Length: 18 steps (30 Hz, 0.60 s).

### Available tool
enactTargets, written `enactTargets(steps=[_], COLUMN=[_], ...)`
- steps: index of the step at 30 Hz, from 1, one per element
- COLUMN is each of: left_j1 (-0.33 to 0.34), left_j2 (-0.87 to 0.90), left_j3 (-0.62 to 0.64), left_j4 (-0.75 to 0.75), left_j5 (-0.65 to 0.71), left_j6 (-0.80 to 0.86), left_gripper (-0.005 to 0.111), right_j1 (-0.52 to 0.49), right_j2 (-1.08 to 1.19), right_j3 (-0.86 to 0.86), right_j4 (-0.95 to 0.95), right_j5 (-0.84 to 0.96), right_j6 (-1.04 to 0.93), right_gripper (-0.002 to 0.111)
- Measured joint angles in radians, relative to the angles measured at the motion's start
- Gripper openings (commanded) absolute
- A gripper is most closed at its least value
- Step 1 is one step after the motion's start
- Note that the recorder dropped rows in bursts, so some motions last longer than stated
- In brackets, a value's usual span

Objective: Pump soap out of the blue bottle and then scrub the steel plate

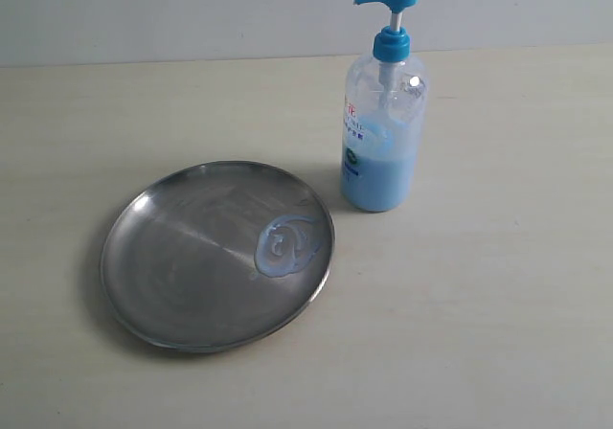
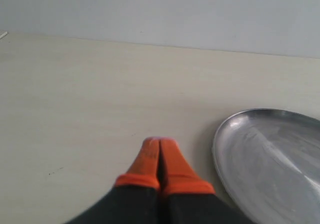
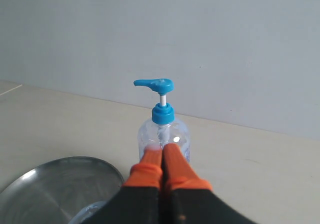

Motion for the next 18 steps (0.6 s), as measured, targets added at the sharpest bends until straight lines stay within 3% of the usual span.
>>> enactTargets(steps=[4, 11, 18], left_j1=[0.0, -0.056, -0.059], left_j2=[0.0, 0.0, 0.0], left_j3=[0.0, 0.0, 0.0], left_j4=[0.0, 0.0, 0.0], left_j5=[0.008, 0.008, 0.008], left_j6=[0.0, 0.0, 0.0], left_gripper=[0.0, 0.0, 0.0], right_j1=[0.0, 0.0, 0.0], right_j2=[0.0, 0.0, 0.0], right_j3=[0.0, 0.0, 0.0], right_j4=[0.0, 0.0, 0.004], right_j5=[0.0, 0.029, 0.033], right_j6=[0.0, 0.0, 0.0], right_gripper=[0.0, 0.0, 0.0])
